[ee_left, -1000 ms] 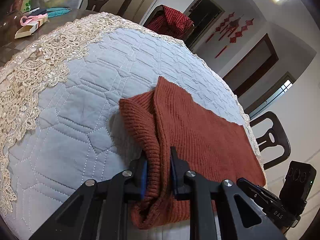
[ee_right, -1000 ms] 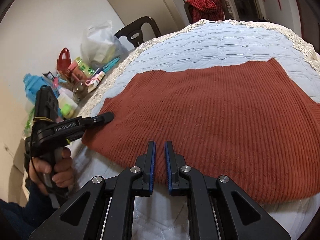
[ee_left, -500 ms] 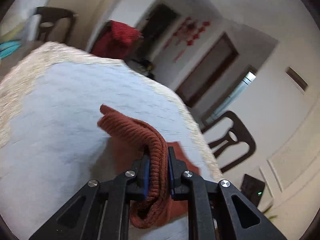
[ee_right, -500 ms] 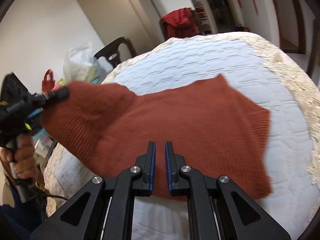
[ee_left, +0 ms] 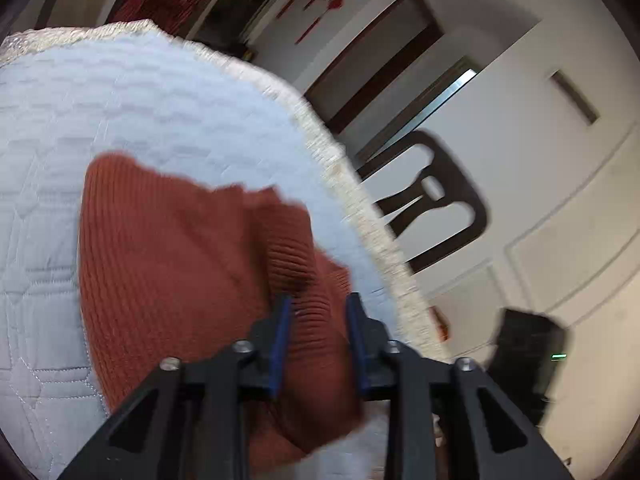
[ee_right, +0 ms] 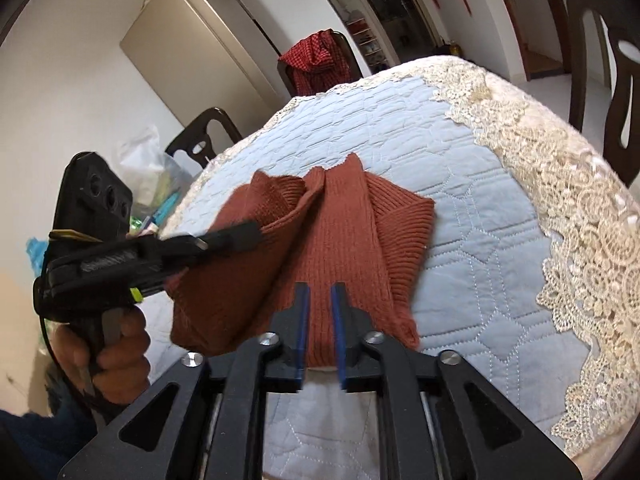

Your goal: Fold small clothes

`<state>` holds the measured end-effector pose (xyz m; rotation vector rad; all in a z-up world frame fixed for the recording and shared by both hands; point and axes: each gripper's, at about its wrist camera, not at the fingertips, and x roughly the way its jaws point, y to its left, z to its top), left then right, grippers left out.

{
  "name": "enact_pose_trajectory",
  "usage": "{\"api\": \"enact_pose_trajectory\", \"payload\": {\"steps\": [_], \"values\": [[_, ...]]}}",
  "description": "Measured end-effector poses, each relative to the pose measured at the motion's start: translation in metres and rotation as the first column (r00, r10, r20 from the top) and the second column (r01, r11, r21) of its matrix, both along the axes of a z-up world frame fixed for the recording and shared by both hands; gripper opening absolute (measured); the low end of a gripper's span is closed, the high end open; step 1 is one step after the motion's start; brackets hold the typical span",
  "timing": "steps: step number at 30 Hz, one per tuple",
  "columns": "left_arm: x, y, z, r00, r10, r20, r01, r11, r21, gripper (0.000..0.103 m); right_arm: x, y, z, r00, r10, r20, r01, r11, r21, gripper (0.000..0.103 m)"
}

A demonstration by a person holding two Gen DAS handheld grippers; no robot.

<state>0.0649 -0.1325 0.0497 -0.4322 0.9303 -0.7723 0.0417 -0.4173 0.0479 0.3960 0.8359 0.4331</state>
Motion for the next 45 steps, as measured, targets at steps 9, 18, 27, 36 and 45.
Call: {"api": "enact_pose_trajectory", "payload": {"steps": [9, 18, 27, 36, 45], "values": [[-0.013, 0.055, 0.012, 0.982, 0.148, 0.117, -0.157, 0.985, 0.072, 0.037, -0.007, -0.006, -0.01, 0.988, 0.146, -0.042, -0.129, 0.952, 0.278, 0.053], [-0.017, 0.061, -0.017, 0.98, 0.175, 0.092, -0.184, 0.978, 0.103, 0.037, 0.012, 0.012, -0.014, 0.979, 0.179, -0.098, -0.138, 0.933, 0.331, 0.054], [-0.018, 0.06, -0.022, 0.98, 0.155, 0.122, -0.171, 0.976, 0.136, 0.037, 0.047, 0.023, -0.024, 0.977, 0.104, -0.187, -0.031, 0.933, 0.36, 0.044], [-0.019, 0.044, -0.009, 0.98, 0.107, 0.17, -0.135, 0.977, 0.166, 0.037, 0.051, 0.018, -0.002, 0.992, 0.066, -0.112, -0.035, 0.966, 0.258, 0.017], [-0.022, 0.012, -0.022, 0.979, 0.014, 0.205, -0.063, 0.97, 0.234, 0.037, 0.038, -0.028, -0.029, 0.993, -0.026, -0.118, 0.048, 0.981, 0.186, 0.017]]}}
